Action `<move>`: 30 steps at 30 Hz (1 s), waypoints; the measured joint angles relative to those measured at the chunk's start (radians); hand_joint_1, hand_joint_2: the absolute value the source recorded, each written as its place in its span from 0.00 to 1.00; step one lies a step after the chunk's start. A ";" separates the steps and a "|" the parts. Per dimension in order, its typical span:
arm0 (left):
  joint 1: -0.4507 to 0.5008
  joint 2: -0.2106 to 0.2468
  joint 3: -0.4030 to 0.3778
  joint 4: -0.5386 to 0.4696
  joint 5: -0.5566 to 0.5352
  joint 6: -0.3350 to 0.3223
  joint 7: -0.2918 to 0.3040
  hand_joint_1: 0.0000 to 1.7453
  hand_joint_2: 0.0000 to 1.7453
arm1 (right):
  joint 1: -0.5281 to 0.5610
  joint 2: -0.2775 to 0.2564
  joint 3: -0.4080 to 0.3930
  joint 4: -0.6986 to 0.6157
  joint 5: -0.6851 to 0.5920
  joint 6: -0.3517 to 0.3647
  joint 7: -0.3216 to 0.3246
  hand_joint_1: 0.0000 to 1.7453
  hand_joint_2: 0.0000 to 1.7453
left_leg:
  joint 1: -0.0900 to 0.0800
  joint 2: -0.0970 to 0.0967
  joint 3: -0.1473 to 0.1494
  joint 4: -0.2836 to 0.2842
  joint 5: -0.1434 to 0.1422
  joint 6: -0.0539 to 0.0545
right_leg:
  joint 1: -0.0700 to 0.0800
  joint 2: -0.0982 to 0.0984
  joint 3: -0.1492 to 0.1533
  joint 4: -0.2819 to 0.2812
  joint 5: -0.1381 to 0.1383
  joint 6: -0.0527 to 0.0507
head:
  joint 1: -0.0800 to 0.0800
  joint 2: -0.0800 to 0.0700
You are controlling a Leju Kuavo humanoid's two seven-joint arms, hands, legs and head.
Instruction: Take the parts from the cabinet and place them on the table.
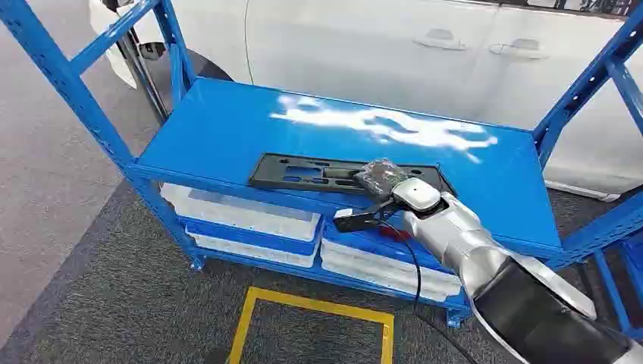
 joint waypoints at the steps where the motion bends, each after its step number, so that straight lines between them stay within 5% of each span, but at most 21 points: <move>1: 0.001 0.000 0.000 0.000 0.000 0.000 0.000 0.00 0.00 | -0.001 0.000 -0.007 0.000 -0.002 -0.007 -0.007 1.00 1.00 | 0.000 -0.001 0.001 0.000 0.000 0.000 | 0.000 0.000 0.009 -0.020 0.023 -0.002 | 0.000 0.000; 4: 0.000 0.000 0.000 0.000 0.002 0.006 0.000 0.00 0.00 | -0.015 0.000 -0.034 -0.014 -0.017 -0.025 -0.045 1.00 1.00 | 0.000 -0.003 0.003 0.004 -0.003 -0.005 | 0.002 -0.001 0.130 -0.278 0.157 -0.019 | 0.000 0.000; 5: 0.001 0.000 0.000 0.000 0.007 0.005 0.001 0.00 0.00 | -0.025 0.000 -0.045 -0.026 -0.020 -0.026 -0.060 1.00 1.00 | -0.006 -0.002 -0.004 0.006 -0.003 -0.011 | 0.007 -0.006 0.150 -0.313 0.146 -0.022 | 0.000 0.000; 8: 0.004 0.002 0.001 0.000 0.029 -0.023 -0.013 0.00 0.00 | -0.059 0.001 -0.075 -0.100 -0.043 0.009 -0.104 1.00 1.00 | -0.007 0.003 -0.015 0.005 0.004 -0.027 | 0.012 -0.002 0.131 -0.318 0.148 -0.027 | 0.000 0.000; 10: 0.004 0.005 0.001 0.000 0.035 -0.029 -0.021 0.00 0.00 | -0.075 -0.002 -0.101 -0.157 -0.056 0.049 -0.117 1.00 1.00 | -0.007 0.004 -0.019 0.012 -0.006 -0.038 | 0.000 -0.004 0.137 -0.331 0.156 -0.040 | 0.000 0.000; 11: 0.005 0.005 0.002 0.000 0.038 -0.029 -0.028 0.00 1.00 | -0.081 -0.006 -0.113 -0.186 -0.070 0.060 -0.130 1.00 1.00 | -0.007 0.005 -0.028 0.039 -0.029 -0.043 | 0.001 -0.005 0.138 -0.333 0.156 -0.046 | 0.000 0.000; 14: 0.006 0.005 0.003 0.000 0.049 -0.028 -0.047 0.00 1.00 | -0.094 -0.046 -0.156 -0.332 -0.216 0.167 -0.209 1.00 1.00 | -0.005 0.005 -0.128 0.267 -0.147 -0.053 | 0.005 -0.006 0.137 -0.332 0.155 -0.053 | 0.000 0.000; 15: 0.009 0.006 0.004 0.000 0.052 -0.026 -0.051 0.00 1.00 | -0.099 -0.064 -0.179 -0.408 -0.300 0.236 -0.221 1.00 1.00 | -0.005 0.005 -0.156 0.333 -0.167 -0.054 | 0.006 -0.006 0.137 -0.331 0.154 -0.054 | 0.000 0.000; 16: 0.011 0.006 0.004 0.000 0.056 -0.023 -0.056 0.00 1.00 | -0.105 -0.076 -0.199 -0.472 -0.369 0.297 -0.220 1.00 1.00 | -0.004 0.005 -0.158 0.334 -0.154 -0.054 | 0.006 -0.004 0.137 -0.330 0.153 -0.055 | 0.000 0.000; 19: 0.015 0.013 0.005 0.000 0.066 -0.021 -0.065 0.00 1.00 | -0.123 -0.107 -0.266 -0.649 -0.597 0.433 -0.236 1.00 1.00 | -0.004 0.005 -0.055 0.116 -0.021 -0.042 | 0.006 0.005 0.140 -0.326 0.146 -0.049 | 0.000 0.000; 20: 0.016 0.014 0.006 0.000 0.069 -0.021 -0.068 0.00 1.00 | -0.122 -0.117 -0.293 -0.711 -0.677 0.459 -0.248 1.00 1.00 | -0.004 0.001 -0.022 0.033 -0.001 -0.035 | 0.006 0.006 0.140 -0.324 0.142 -0.044 | 0.000 0.000; 24: 0.024 0.015 0.012 0.000 0.080 -0.021 -0.085 0.00 1.00 | -0.042 -0.124 -0.409 -0.928 -0.957 0.549 -0.301 1.00 1.00 | -0.009 0.004 -0.003 0.013 -0.019 -0.024 | 0.012 0.012 0.136 -0.326 0.144 -0.027 | 0.000 0.000; 26: 0.023 0.013 0.014 0.000 0.090 -0.021 -0.090 0.00 1.00 | 0.024 -0.118 -0.470 -1.034 -1.066 0.589 -0.331 1.00 1.00 | -0.001 0.007 0.006 -0.001 -0.014 -0.011 | 0.008 0.013 0.131 -0.305 0.121 -0.013 | 0.000 0.000; 29: 0.021 0.013 0.030 0.000 0.109 -0.015 -0.098 0.00 1.00 | 0.136 -0.095 -0.535 -1.146 -1.150 0.634 -0.369 1.00 1.00 | -0.002 0.013 0.008 -0.001 -0.017 -0.002 | 0.006 0.013 0.021 -0.085 0.019 0.000 | 0.000 0.000; 30: 0.023 0.013 0.032 0.000 0.112 -0.011 -0.101 0.00 1.00 | 0.190 -0.092 -0.552 -1.187 -1.159 0.642 -0.391 1.00 1.00 | -0.002 0.013 0.009 -0.001 -0.019 0.001 | 0.005 0.013 -0.012 -0.024 0.005 0.002 | 0.000 0.000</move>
